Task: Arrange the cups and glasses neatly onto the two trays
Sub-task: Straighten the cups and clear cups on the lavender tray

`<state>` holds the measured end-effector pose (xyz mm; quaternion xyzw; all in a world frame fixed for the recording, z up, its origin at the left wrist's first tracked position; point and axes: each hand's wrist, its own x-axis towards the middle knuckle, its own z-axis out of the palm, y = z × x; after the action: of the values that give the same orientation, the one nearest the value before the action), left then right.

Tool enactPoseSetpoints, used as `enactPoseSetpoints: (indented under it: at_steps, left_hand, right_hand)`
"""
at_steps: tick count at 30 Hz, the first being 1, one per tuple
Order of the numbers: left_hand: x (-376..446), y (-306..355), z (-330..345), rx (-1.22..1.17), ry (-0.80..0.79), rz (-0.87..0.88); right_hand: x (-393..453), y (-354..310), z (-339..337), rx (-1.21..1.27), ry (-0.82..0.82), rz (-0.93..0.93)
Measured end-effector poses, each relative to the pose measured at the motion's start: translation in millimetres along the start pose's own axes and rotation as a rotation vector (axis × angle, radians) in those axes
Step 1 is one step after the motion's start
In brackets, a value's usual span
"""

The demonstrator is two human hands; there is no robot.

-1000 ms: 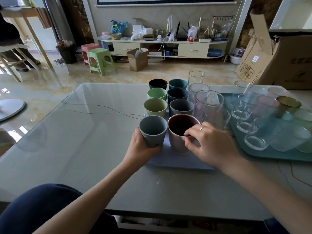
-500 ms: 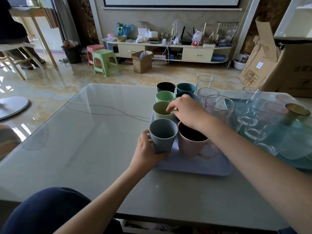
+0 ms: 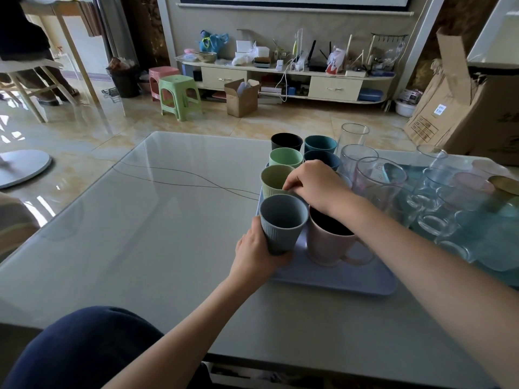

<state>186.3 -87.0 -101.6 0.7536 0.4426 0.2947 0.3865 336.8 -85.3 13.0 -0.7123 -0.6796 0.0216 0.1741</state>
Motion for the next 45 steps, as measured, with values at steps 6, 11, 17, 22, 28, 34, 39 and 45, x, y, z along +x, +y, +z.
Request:
enactPoseSetpoints:
  at_steps: [6, 11, 17, 22, 28, 34, 39, 45]
  left_hand:
    - [-1.3, 4.2, -2.1, 0.011, -0.005, -0.01]
    - [-1.9, 5.7, -2.8, 0.022, -0.007, -0.031]
    - [-2.8, 7.7, -4.1, 0.031, -0.013, -0.045]
    - [-1.4, 4.2, -2.0, 0.003, -0.011, -0.034]
    - [4.2, -7.7, -13.1, 0.011, -0.148, -0.017]
    - [26.9, -14.1, -36.3, -0.123, -0.077, -0.135]
    - [50.5, -19.2, -27.3, 0.028, -0.139, -0.02]
    - [57.9, -32.5, -13.8, -0.002, -0.121, 0.058]
  right_hand:
    - [-0.5, 0.7, 3.5, -0.02, 0.004, -0.011]
    - [-2.4, 2.2, 2.8, -0.016, 0.015, -0.006]
    - [0.4, 4.7, 7.1, -0.01, 0.005, -0.031]
    - [3.2, 7.1, 3.8, 0.0, -0.033, -0.027]
    - [35.4, 30.5, -14.5, -0.057, 0.097, 0.084]
    - [58.4, 26.6, -12.8, -0.234, -0.065, 0.141]
    - [66.5, 30.7, -3.4, -0.314, -0.068, 0.119]
    - [69.6, 35.6, -0.5, -0.281, -0.046, 0.067]
